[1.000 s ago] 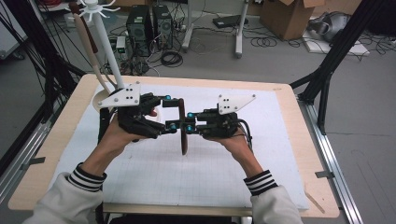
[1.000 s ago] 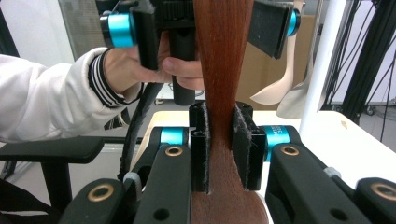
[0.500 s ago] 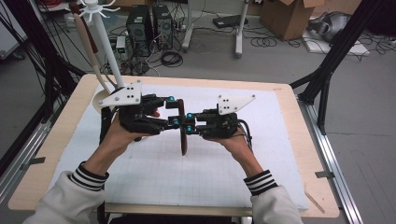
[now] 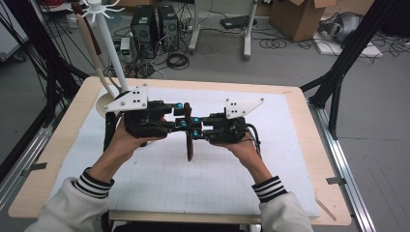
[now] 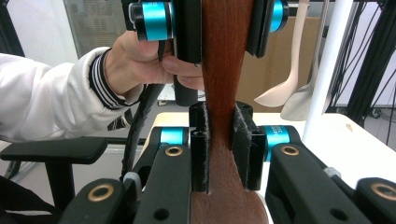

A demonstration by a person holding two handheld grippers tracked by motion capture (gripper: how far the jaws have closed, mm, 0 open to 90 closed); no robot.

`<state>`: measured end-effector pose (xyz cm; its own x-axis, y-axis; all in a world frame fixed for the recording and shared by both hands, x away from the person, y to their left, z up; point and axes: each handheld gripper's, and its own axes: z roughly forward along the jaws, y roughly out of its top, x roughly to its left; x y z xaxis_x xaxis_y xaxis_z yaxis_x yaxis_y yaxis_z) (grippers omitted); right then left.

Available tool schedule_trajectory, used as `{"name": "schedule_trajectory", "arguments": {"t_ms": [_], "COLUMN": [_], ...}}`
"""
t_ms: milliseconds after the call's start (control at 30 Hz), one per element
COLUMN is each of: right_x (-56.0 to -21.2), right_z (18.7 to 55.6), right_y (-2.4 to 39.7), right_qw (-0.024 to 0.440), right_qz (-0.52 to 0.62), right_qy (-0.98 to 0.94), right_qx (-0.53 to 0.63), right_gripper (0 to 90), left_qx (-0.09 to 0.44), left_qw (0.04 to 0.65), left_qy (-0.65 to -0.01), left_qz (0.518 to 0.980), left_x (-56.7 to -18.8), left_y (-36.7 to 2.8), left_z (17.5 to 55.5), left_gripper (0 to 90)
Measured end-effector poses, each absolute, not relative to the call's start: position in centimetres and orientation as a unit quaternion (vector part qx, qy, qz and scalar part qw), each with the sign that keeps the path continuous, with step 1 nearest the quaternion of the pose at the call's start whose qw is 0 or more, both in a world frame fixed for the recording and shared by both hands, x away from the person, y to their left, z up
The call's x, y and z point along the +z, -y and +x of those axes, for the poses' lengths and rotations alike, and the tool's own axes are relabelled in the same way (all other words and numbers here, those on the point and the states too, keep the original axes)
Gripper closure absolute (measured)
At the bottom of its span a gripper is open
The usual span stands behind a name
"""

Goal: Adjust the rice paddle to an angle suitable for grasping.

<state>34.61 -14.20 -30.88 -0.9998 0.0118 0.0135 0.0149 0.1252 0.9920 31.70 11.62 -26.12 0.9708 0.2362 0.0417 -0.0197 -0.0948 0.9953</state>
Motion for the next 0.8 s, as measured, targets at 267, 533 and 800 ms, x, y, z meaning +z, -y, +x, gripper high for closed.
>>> {"name": "schedule_trajectory", "arguments": {"t_ms": [267, 533, 800], "right_x": [-30.90, -30.94, -30.88], "right_z": [34.67, 34.74, 34.61], "right_y": [14.22, 14.25, 14.46], "right_qw": [0.003, 0.006, -0.007], "right_qz": [-0.017, -0.023, -0.046], "right_qy": [0.748, 0.746, 0.754], "right_qx": [-0.663, -0.665, -0.655], "right_gripper": [78.2, 75.5, 48.1], "left_qx": [0.102, 0.107, 0.115], "left_qw": [0.665, 0.664, 0.664], "left_qy": [-0.084, -0.085, -0.087], "left_qz": [0.735, 0.735, 0.733], "left_x": [-26.05, -26.01, -25.88], "left_y": [-11.53, -11.49, -11.80], "left_z": [31.55, 31.43, 31.27], "left_gripper": [67.9, 68.1, 68.0]}}
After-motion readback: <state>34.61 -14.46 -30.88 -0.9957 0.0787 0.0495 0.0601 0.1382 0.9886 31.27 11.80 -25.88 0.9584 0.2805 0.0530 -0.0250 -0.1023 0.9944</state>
